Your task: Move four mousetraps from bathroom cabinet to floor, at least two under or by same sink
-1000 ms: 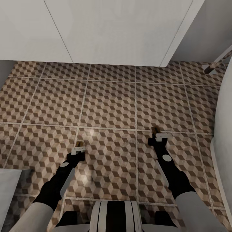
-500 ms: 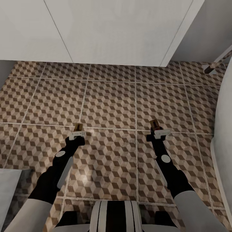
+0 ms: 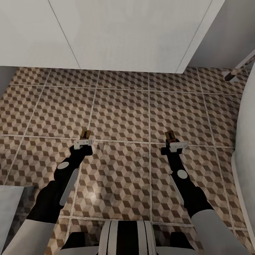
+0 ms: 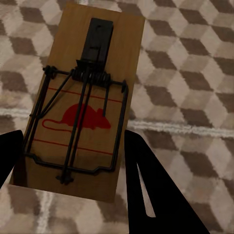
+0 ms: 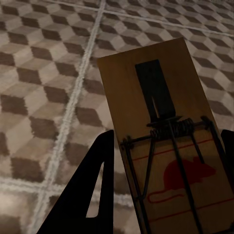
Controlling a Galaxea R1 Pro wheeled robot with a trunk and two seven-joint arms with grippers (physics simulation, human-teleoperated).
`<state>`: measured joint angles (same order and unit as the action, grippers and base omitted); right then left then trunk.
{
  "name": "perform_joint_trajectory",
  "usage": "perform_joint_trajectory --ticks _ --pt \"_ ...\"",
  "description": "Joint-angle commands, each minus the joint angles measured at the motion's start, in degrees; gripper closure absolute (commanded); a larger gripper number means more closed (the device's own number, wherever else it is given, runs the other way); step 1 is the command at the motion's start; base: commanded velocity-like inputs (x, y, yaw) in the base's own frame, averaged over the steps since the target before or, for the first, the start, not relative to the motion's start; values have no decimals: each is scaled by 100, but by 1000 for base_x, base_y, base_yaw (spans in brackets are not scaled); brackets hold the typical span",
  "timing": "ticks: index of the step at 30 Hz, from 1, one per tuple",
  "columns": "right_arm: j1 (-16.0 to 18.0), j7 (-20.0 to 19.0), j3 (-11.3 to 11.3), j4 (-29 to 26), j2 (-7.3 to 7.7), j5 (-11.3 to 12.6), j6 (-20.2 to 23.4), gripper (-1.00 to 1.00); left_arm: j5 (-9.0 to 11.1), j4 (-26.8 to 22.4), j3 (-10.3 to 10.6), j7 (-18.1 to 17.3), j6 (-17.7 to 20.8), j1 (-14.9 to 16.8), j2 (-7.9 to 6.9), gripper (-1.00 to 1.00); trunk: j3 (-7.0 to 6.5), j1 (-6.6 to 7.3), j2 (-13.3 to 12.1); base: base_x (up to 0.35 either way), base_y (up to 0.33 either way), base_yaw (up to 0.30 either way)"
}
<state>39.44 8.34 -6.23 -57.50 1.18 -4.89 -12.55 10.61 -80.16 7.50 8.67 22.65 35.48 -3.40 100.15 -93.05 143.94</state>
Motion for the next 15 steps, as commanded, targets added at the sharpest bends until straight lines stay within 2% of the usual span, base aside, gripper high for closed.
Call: perform_joint_trajectory --ticks 1,15 --pt "3 36 -18 2 6 -38 -2 100 38 -14 17 63 26 3 -8 100 3 1 1 0 0 0" --pt "3 36 -18 2 14 -40 -2 100 45 -131 12 65 38 3 -82 100 3 1 1 0 0 0"
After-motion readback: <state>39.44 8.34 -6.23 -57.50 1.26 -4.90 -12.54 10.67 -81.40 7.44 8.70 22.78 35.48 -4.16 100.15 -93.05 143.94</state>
